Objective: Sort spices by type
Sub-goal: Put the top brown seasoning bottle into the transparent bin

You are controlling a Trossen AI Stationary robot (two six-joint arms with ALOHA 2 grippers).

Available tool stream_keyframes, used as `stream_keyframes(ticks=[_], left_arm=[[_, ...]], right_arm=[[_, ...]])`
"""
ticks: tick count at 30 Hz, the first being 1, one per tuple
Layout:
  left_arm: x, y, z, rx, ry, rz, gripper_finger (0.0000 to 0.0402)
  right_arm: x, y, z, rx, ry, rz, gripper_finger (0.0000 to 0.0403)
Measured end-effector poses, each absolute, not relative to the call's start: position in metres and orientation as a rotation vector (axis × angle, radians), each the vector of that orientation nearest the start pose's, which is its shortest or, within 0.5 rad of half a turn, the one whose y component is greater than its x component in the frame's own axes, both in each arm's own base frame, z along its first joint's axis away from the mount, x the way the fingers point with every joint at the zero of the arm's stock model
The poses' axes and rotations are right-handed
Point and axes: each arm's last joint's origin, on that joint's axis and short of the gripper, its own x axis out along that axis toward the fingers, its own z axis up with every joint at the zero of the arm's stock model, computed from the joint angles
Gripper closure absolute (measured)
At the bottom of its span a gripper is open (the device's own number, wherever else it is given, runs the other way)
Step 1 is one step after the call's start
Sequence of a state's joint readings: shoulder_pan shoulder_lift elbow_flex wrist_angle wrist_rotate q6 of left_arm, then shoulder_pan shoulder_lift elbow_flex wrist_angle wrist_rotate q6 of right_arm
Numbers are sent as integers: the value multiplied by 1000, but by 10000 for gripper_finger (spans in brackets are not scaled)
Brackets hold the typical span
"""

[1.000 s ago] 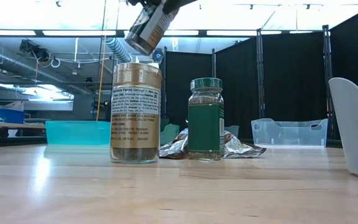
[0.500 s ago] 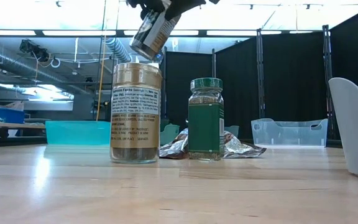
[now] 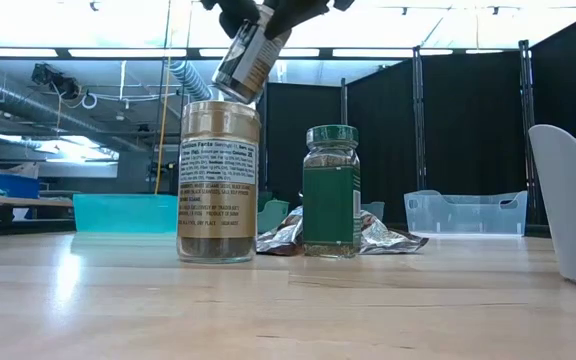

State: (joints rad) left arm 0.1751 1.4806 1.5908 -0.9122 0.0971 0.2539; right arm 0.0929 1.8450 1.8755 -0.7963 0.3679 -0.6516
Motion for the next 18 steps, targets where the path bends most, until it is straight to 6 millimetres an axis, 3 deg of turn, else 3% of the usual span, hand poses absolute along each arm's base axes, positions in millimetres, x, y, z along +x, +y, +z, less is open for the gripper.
stream_keyframes(ticks=[10, 18], left_arm=[[283, 52, 385, 158, 873, 72, 58], [277, 60, 382, 109, 932, 134, 58]], right_arm=[[402, 21, 357, -768, 838, -11, 121], [399, 17, 354, -655, 862, -14, 121]])
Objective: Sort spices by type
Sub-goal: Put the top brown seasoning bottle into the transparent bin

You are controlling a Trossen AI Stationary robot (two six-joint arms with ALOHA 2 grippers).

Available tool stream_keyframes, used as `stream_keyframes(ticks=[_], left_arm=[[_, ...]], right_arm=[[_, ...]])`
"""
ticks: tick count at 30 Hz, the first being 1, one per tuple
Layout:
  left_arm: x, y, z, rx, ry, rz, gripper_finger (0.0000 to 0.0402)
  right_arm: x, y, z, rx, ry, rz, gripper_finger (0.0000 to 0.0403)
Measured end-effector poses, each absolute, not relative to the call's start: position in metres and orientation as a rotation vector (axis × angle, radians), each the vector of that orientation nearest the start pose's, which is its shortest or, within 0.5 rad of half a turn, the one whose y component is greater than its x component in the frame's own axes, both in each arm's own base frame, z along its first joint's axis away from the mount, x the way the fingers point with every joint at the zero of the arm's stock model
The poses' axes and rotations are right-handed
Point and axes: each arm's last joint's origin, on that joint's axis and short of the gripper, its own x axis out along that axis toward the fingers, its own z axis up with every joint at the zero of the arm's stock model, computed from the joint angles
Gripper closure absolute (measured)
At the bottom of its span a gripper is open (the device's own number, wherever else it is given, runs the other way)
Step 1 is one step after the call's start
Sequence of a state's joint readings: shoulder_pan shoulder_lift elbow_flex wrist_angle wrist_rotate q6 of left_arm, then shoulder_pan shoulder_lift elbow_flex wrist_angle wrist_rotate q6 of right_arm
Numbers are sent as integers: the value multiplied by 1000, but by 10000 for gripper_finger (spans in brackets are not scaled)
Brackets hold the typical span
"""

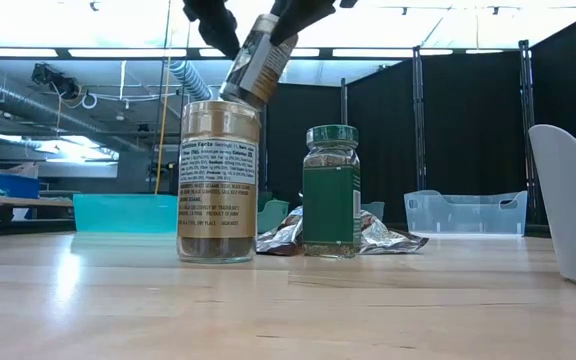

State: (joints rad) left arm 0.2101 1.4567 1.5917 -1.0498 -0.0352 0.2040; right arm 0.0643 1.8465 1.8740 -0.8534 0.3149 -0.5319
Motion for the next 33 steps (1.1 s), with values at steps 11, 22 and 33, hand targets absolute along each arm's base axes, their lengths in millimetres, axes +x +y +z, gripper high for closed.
stream_keyframes(ticks=[11, 22, 33], left_arm=[[265, 72, 389, 47, 909, 199, 60], [219, 91, 419, -21, 775, 359, 60], [182, 83, 437, -44, 670, 469, 60]], right_arm=[[388, -5, 345, -571, 1027, -54, 121], [379, -37, 342, -487, 1118, -63, 121], [349, -122, 336, -306, 1268, -145, 121]])
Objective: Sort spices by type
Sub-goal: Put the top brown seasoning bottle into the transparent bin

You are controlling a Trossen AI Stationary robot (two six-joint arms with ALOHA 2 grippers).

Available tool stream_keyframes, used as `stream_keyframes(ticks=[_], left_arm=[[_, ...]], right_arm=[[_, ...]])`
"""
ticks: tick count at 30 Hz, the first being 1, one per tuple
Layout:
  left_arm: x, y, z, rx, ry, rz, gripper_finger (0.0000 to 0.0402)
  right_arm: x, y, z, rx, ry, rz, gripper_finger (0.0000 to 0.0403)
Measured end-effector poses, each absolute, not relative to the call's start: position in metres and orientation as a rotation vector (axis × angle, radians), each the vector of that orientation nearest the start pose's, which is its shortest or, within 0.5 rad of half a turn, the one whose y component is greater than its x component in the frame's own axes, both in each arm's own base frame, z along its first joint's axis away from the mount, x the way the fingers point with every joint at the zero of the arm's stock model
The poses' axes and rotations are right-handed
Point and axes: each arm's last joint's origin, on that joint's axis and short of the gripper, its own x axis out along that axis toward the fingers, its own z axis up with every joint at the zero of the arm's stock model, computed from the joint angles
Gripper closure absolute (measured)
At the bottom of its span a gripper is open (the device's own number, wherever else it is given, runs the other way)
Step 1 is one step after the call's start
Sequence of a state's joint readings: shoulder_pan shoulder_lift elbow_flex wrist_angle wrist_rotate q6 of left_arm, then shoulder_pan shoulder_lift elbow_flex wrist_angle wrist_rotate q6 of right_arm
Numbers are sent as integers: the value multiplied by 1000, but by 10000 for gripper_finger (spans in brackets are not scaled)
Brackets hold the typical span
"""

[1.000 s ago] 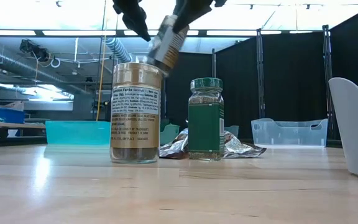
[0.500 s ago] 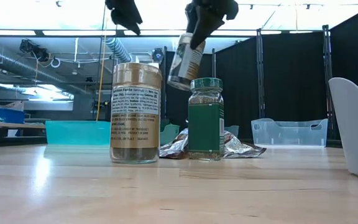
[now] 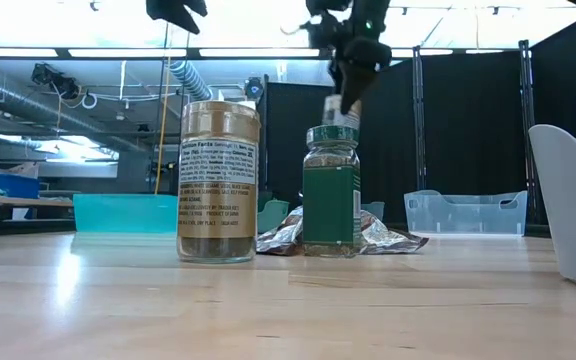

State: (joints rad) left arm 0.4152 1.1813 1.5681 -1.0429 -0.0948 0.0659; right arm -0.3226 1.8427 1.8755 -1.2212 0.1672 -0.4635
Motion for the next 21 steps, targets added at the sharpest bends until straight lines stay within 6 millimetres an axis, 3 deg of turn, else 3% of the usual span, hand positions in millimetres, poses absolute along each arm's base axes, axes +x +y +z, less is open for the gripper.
stream_keyframes(ticks=[10, 16, 21], left_arm=[[177, 82, 425, -86, 693, 508, 60], [181, 84, 417, -88, 694, 511, 60], [187, 86, 418, -78, 630, 518, 60]], right_arm=[[299, -198, 339, -112, 1344, -291, 121], [243, -220, 358, -33, 1311, -438, 120], [201, -229, 346, 16, 1382, -583, 117]])
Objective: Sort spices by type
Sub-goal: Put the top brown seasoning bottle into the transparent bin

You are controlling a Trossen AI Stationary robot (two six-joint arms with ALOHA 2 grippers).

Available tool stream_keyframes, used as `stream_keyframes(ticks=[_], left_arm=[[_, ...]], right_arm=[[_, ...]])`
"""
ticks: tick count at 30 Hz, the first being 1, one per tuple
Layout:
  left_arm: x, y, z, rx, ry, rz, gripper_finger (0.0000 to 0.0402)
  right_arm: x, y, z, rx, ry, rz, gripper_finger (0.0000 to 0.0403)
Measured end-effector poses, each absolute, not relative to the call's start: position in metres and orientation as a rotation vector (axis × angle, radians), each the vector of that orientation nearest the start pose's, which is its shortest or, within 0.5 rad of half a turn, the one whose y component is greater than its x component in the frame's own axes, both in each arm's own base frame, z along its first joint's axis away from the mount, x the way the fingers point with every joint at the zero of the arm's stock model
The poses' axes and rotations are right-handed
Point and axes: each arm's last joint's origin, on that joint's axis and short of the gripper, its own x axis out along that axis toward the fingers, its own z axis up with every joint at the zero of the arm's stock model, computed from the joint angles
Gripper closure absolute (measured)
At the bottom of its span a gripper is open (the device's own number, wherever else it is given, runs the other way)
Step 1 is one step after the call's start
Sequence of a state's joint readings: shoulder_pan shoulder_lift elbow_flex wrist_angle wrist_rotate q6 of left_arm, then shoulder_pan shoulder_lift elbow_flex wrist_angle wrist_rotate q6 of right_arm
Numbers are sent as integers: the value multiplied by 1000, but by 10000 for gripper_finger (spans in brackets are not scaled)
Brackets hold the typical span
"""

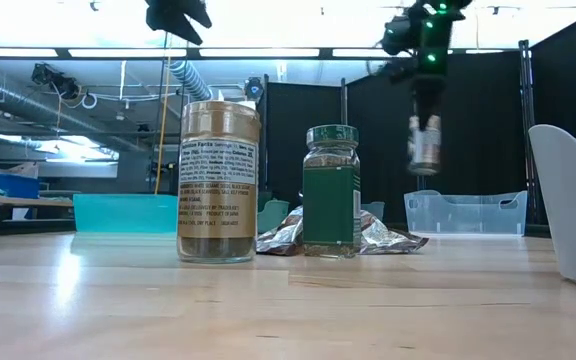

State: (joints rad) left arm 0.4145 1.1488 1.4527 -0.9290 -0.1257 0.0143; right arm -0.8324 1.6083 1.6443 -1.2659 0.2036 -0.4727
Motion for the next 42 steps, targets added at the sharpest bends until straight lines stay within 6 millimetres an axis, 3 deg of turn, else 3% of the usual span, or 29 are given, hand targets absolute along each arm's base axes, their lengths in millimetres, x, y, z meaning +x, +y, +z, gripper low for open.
stream_keyframes(ticks=[4, 17, 32, 42], left_arm=[[189, 87, 420, -74, 605, 519, 60], [190, 88, 422, -100, 571, 529, 60], [190, 88, 422, -101, 570, 529, 60], [190, 88, 422, -116, 565, 533, 60]], right_arm=[[186, -231, 326, 33, 1369, -634, 117], [186, -235, 264, 52, 1381, -648, 114], [180, -231, 230, 50, 1416, -635, 113], [182, -232, 229, 39, 1399, -643, 71]])
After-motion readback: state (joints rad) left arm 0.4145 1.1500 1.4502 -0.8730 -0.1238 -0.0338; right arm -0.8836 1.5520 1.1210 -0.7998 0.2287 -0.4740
